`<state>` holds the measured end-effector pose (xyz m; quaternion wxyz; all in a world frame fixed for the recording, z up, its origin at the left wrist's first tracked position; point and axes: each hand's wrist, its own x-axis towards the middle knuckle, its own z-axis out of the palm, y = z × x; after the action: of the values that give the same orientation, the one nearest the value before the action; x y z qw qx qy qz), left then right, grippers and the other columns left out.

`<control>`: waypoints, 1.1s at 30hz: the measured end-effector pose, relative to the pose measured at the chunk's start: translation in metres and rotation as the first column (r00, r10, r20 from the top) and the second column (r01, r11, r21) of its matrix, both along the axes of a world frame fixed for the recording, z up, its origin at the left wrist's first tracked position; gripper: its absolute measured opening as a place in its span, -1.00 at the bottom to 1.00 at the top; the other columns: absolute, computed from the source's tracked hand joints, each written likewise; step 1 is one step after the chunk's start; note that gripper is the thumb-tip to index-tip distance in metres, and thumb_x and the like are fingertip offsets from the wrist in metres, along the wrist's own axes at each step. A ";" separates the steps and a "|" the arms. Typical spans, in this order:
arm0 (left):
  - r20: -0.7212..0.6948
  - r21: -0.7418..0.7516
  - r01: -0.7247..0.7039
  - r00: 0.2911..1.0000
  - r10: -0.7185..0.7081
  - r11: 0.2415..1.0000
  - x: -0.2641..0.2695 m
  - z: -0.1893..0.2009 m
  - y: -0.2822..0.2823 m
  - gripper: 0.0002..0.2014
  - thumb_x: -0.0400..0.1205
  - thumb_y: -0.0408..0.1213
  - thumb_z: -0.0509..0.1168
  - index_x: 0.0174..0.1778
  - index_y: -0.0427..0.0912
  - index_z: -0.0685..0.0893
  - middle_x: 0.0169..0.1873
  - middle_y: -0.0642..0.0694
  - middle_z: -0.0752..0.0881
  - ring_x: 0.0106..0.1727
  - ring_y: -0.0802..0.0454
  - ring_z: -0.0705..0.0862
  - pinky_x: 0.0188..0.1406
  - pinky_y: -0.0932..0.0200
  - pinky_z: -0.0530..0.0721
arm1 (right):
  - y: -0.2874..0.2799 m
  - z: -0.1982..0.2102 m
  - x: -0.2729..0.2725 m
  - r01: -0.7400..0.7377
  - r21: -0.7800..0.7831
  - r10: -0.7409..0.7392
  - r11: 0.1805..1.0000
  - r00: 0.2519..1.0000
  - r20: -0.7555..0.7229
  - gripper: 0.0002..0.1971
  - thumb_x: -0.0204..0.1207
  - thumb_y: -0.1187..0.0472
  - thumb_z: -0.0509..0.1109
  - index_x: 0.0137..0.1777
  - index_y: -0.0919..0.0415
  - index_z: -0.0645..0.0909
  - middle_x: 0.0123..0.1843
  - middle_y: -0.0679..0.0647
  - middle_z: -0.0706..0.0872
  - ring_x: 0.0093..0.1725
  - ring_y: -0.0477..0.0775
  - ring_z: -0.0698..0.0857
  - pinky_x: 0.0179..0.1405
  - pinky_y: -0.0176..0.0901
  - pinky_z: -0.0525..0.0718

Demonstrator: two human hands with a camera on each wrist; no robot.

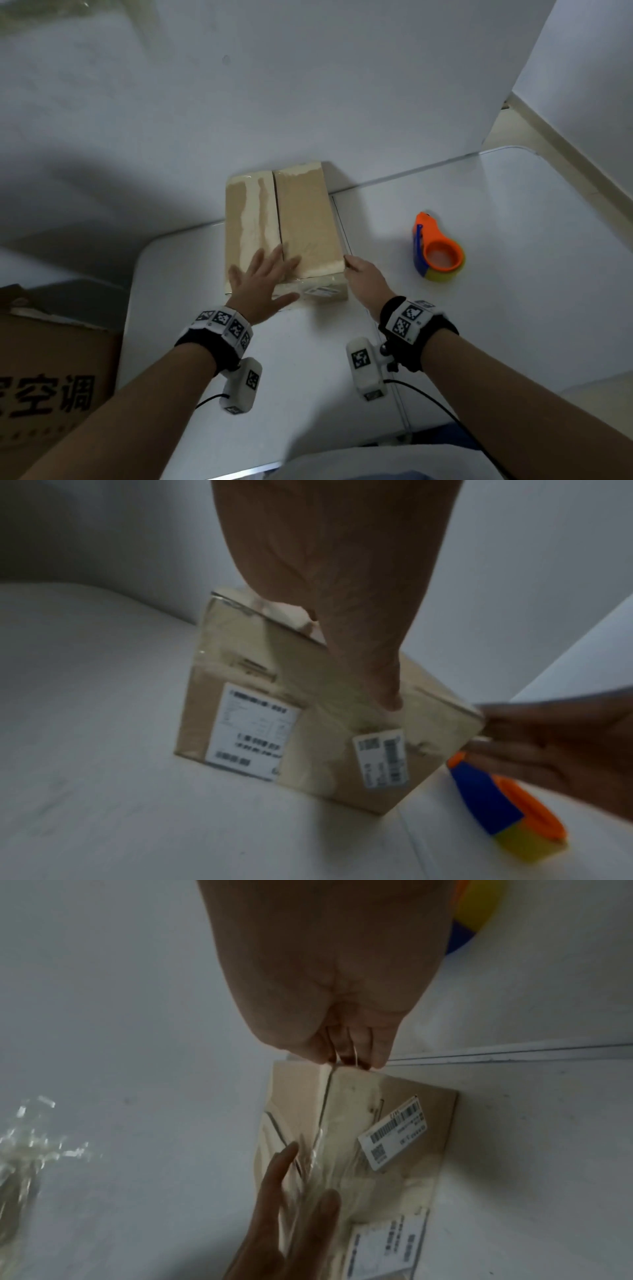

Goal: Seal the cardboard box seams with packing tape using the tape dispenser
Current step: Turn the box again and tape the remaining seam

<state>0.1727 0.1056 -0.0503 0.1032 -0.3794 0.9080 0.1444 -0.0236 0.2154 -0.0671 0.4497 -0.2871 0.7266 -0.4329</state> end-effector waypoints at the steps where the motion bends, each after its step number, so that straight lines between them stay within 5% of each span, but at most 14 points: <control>1: 0.036 -0.015 0.013 0.999 -0.013 1.000 0.002 -0.004 0.001 -0.32 0.59 0.32 0.07 0.58 0.47 -0.11 0.64 0.30 -0.25 0.68 0.00 -0.28 0.45 -0.62 -0.16 | -0.001 0.000 0.004 -0.026 0.019 0.027 0.999 0.999 -0.047 -0.63 0.70 0.27 0.07 0.44 0.32 0.49 0.26 0.23 0.66 0.28 0.24 0.62 0.27 -0.01 0.55; 4: 0.074 -0.068 0.026 0.997 -0.021 0.997 0.002 -0.011 0.002 -0.38 0.64 0.28 -0.04 0.56 0.49 -0.20 0.63 0.31 -0.31 0.68 -0.06 -0.32 0.40 -0.70 -0.16 | -0.004 -0.004 0.012 -0.064 0.060 0.071 0.996 0.991 -0.115 -0.53 0.72 0.09 0.05 0.60 0.21 0.30 0.50 0.17 0.52 0.46 0.20 0.50 0.48 0.02 0.45; 12: 0.114 -0.140 0.026 0.993 -0.010 0.990 0.000 -0.016 0.005 -0.35 0.65 0.27 -0.04 0.56 0.46 -0.27 0.64 0.27 -0.31 0.69 -0.09 -0.30 0.37 -0.72 -0.11 | -0.006 -0.008 0.013 -0.026 0.061 0.043 0.998 0.950 -0.310 -0.58 0.70 0.15 0.10 0.50 0.24 0.45 0.37 0.18 0.65 0.33 0.19 0.61 0.25 -0.16 0.51; 16: 0.108 -0.138 0.025 0.994 -0.010 0.990 0.000 -0.015 0.005 -0.33 0.64 0.26 0.00 0.57 0.45 -0.27 0.64 0.27 -0.30 0.69 -0.10 -0.29 0.37 -0.73 -0.09 | -0.013 -0.002 0.002 -0.051 0.097 0.079 0.994 0.944 -0.321 -0.70 0.72 0.11 0.11 0.08 0.31 0.59 0.03 0.20 0.70 0.06 0.18 0.64 -0.04 -0.19 0.47; 21: 0.117 -0.138 0.026 0.993 -0.010 0.990 -0.001 -0.015 0.006 -0.30 0.63 0.26 0.03 0.57 0.45 -0.26 0.65 0.26 -0.29 0.69 -0.11 -0.29 0.36 -0.73 -0.10 | -0.019 0.001 0.003 -0.023 0.150 0.080 0.988 0.917 -0.390 -0.61 0.74 0.22 0.09 0.46 0.36 0.52 0.44 0.27 0.60 0.44 0.22 0.56 0.39 -0.15 0.46; 25: 0.125 -0.132 0.025 0.992 -0.008 0.991 -0.001 -0.016 0.006 -0.29 0.62 0.27 0.04 0.56 0.45 -0.28 0.65 0.26 -0.30 0.69 -0.11 -0.30 0.38 -0.74 -0.10 | -0.016 0.000 0.000 -0.034 0.132 0.084 0.991 0.913 -0.398 -0.62 0.72 0.18 0.14 0.44 0.30 0.56 0.42 0.21 0.64 0.41 0.18 0.59 0.33 -0.21 0.48; 28: 0.072 -0.047 0.019 0.997 -0.016 0.999 0.000 -0.009 0.001 -0.29 0.60 0.31 0.05 0.55 0.49 -0.26 0.65 0.25 -0.31 0.69 -0.11 -0.31 0.40 -0.70 -0.18 | -0.008 -0.006 -0.008 -0.062 0.150 0.112 0.987 0.930 -0.350 -0.56 0.65 -0.07 0.19 0.31 0.23 0.63 0.25 0.13 0.71 0.27 0.13 0.65 0.27 -0.17 0.50; 30: -0.025 -0.016 -0.054 0.998 0.054 0.998 0.002 -0.005 -0.003 -0.24 0.57 0.33 0.10 0.56 0.47 -0.23 0.66 0.16 -0.32 0.68 -0.13 -0.31 0.44 -0.62 -0.23 | 0.000 -0.012 -0.012 0.055 0.148 -0.012 0.988 0.961 -0.275 -0.53 0.49 -0.29 0.26 -0.13 0.16 0.61 -0.17 0.10 0.70 -0.14 0.10 0.71 0.03 -0.06 0.65; 33: -0.143 -0.008 -0.306 0.942 0.302 0.952 0.013 -0.005 -0.009 -0.15 0.50 0.38 0.15 0.62 0.34 -0.15 0.67 0.04 -0.32 0.68 -0.11 -0.28 0.51 -0.48 -0.21 | 0.008 -0.003 -0.008 0.036 0.261 -0.064 0.965 0.993 0.099 -0.51 0.50 -0.27 0.32 -0.22 0.22 0.62 -0.33 0.11 0.72 -0.36 0.03 0.70 -0.20 -0.09 0.74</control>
<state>0.1859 0.0966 -0.0557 0.0098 -0.5055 0.8457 0.1709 -0.0312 0.2235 -0.0702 0.5104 -0.1837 0.7589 -0.3603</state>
